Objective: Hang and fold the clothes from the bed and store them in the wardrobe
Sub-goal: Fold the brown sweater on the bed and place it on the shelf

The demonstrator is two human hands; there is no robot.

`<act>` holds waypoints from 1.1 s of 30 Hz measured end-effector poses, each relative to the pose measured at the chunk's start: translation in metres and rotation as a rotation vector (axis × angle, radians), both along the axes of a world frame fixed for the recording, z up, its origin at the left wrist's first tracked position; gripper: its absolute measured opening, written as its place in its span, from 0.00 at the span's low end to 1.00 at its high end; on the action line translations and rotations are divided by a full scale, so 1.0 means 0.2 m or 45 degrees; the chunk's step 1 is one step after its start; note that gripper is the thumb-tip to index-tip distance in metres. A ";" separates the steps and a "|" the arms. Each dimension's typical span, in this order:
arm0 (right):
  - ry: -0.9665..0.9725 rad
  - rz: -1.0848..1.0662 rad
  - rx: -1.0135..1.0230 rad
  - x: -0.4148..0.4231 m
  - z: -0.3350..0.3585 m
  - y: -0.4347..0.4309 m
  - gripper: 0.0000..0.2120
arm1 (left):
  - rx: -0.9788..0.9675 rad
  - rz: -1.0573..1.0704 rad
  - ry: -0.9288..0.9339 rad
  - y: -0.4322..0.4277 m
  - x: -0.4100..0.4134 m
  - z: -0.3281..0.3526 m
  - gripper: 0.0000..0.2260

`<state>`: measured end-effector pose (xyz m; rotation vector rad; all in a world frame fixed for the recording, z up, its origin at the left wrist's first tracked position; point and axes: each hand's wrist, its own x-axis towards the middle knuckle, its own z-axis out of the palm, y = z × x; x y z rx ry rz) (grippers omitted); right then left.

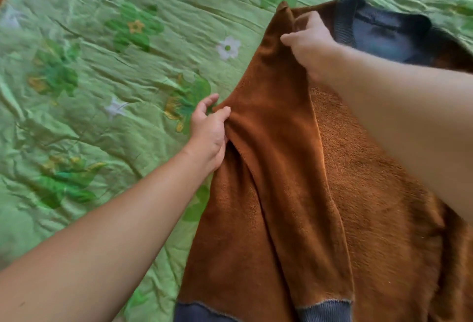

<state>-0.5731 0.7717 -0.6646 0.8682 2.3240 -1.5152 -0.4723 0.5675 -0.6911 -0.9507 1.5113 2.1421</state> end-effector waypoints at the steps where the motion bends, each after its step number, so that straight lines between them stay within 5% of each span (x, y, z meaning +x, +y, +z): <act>1: 0.092 0.065 0.222 0.07 0.00 -0.03 0.22 | -0.289 -0.153 0.064 0.00 0.02 -0.01 0.15; 4: 0.233 0.231 0.452 0.42 -0.01 -0.10 0.28 | -1.109 -0.590 0.523 -0.03 0.11 0.01 0.16; 7: 0.027 0.069 0.375 0.92 -0.02 -0.05 0.23 | -1.424 -0.898 0.930 -0.01 0.17 0.03 0.22; 10: -0.155 -0.053 0.317 1.40 0.00 -0.01 0.14 | -1.246 -0.938 0.759 0.00 0.28 0.04 0.26; 13: -0.313 -0.138 0.152 1.75 0.03 -0.03 0.20 | -0.937 -0.969 0.625 0.00 0.47 0.05 0.23; 17: -0.591 -0.038 0.031 2.12 0.00 -0.04 0.23 | -0.898 -1.139 0.583 -0.02 0.67 0.08 0.13; 21: -0.579 -0.112 -0.099 2.33 -0.04 -0.09 0.07 | -0.761 -1.173 0.345 0.01 0.88 0.13 0.13; 24: -0.576 -0.447 -0.562 2.36 -0.01 -0.15 0.08 | -0.708 -1.279 0.018 0.02 1.13 0.15 0.19; 33: -0.360 -0.701 -1.339 2.42 0.12 -0.27 0.13 | -0.423 -1.042 0.016 0.04 1.41 0.17 0.13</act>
